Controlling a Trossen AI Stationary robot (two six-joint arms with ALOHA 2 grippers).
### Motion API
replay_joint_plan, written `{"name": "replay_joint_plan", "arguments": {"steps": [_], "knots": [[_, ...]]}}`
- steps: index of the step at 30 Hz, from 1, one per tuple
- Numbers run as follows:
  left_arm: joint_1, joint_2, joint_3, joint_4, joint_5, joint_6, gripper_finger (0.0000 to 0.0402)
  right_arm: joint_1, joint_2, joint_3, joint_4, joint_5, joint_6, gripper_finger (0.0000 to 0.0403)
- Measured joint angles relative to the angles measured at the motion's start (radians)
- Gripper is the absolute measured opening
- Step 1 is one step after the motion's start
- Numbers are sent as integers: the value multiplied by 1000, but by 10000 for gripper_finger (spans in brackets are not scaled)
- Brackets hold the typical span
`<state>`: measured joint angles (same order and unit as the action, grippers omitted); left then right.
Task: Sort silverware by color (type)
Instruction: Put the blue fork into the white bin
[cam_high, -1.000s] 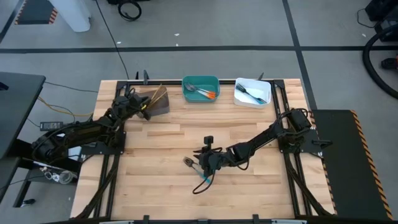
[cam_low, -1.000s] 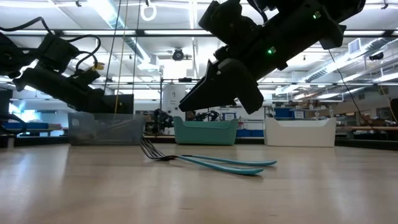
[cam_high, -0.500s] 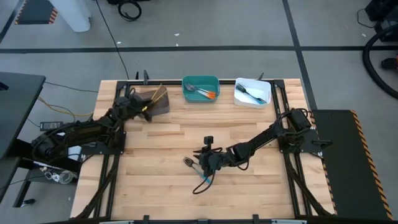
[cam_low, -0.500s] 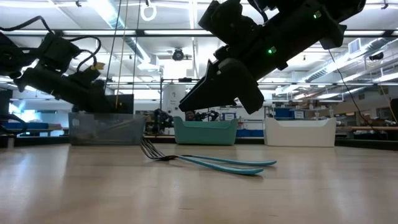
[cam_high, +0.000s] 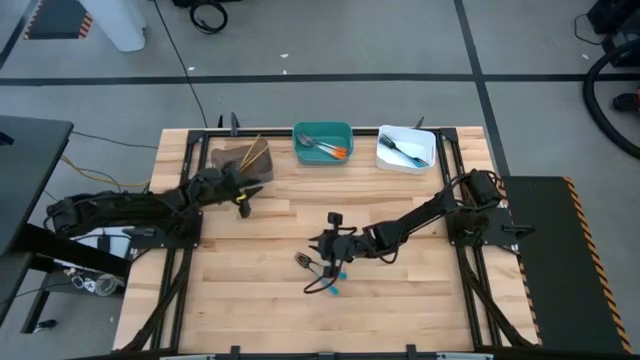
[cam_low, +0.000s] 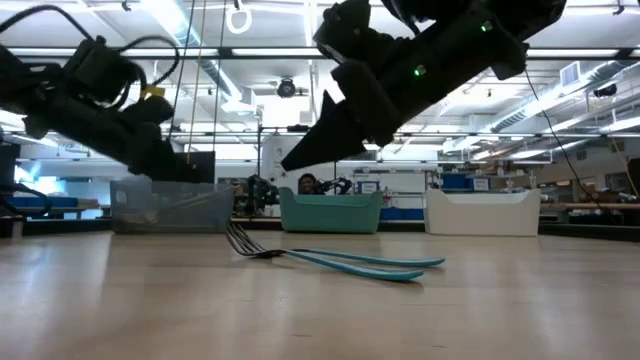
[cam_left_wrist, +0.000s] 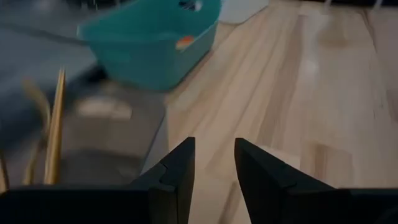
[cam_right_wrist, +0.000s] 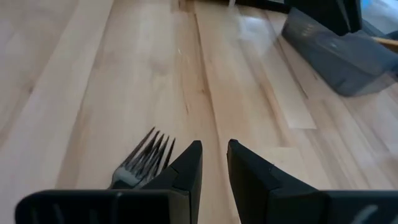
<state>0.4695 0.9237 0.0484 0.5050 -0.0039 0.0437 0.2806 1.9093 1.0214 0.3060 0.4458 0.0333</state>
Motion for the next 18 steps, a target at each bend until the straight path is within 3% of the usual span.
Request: {"name": "replay_joint_plan", "arguments": {"steps": [5, 18], "knots": [[-60, -1, 16, 5, -25, 144, 121, 0, -1, 0, 1, -2, -23, 83], [-77, -1, 18, 5, -26, 144, 121, -9, -1, 0, 5, 6, -86, 83]]}}
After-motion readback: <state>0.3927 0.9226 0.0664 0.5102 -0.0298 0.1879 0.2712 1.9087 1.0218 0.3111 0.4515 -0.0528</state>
